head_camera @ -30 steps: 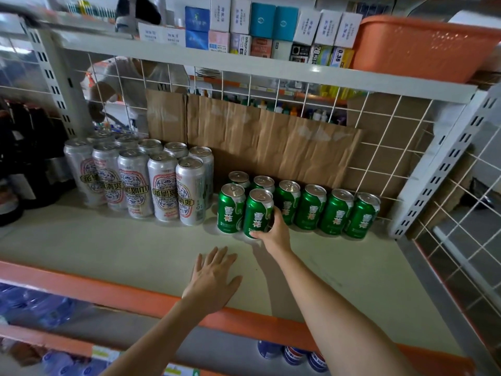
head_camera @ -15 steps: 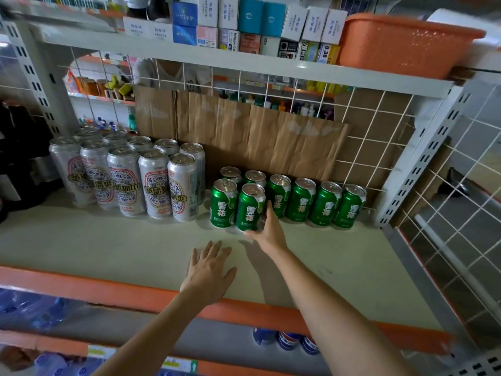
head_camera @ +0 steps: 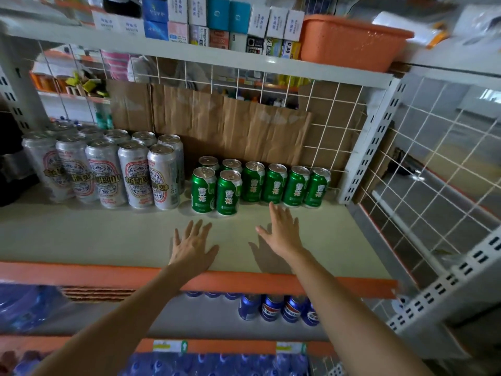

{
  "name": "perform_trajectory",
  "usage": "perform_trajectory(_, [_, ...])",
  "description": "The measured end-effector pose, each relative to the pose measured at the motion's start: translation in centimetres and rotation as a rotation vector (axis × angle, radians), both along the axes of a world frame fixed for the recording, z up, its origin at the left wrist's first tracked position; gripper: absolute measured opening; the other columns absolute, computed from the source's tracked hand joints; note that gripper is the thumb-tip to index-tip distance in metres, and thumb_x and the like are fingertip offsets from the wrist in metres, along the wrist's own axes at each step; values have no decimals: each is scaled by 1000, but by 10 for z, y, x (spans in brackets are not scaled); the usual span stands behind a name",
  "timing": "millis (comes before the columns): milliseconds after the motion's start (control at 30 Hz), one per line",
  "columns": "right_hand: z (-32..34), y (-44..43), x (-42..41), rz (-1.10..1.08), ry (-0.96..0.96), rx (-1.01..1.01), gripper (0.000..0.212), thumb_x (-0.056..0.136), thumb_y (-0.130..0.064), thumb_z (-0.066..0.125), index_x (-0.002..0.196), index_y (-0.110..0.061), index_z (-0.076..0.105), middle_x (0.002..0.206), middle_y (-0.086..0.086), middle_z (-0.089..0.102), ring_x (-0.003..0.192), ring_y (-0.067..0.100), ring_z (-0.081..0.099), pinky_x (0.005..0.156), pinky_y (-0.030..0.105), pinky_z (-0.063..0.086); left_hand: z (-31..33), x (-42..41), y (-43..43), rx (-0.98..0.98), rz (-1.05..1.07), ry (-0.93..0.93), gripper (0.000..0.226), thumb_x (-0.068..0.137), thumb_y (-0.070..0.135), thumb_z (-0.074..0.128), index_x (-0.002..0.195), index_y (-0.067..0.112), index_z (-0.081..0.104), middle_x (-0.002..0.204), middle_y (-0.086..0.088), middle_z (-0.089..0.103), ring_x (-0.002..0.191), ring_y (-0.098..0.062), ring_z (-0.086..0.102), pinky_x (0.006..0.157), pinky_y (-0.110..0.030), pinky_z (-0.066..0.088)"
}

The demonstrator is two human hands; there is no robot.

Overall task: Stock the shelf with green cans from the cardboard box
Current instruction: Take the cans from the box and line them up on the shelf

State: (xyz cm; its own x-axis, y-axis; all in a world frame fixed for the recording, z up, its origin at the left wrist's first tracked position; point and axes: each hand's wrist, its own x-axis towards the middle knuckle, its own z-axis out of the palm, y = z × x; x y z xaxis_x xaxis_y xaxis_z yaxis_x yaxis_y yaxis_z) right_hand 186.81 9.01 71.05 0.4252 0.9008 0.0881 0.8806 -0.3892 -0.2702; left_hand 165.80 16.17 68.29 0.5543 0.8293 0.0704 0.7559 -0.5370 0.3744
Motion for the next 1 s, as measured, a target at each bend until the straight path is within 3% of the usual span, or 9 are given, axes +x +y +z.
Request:
perform_trajectory(267, [12,-56,16,50,-83,-30,80,93,-53,42,151,-21,-2,159,9,-1,146,32,-1,114,55,3,28,2,-38,121,-23,-8,70,91,50,45,148,21,16,158,-2,7,146,-22,1,116,-50,-4])
perform_trajectory(600, [-9,-162,4,279,-148,-88,74,95,-53,38,152,-21,4,159,10,4,146,32,1,115,52,2,3,-26,-167,121,179,-17,73,86,47,55,147,23,22,156,-1,17,145,-23,9,115,-51,4])
perform_trajectory(833, [-31,-200,-56,564,-146,-57,71,94,-41,49,151,-21,11,159,9,8,146,27,6,115,44,11,-27,-100,-253,108,316,45,76,82,51,57,145,21,29,154,-3,23,143,-25,16,113,-48,14])
perform_trajectory(1000, [-55,-207,-117,716,-110,-110,74,92,-43,51,150,-19,13,158,12,11,145,28,10,116,44,14,-44,-155,-296,25,456,87,76,83,47,61,146,23,27,154,-1,22,143,-24,16,115,-49,15])
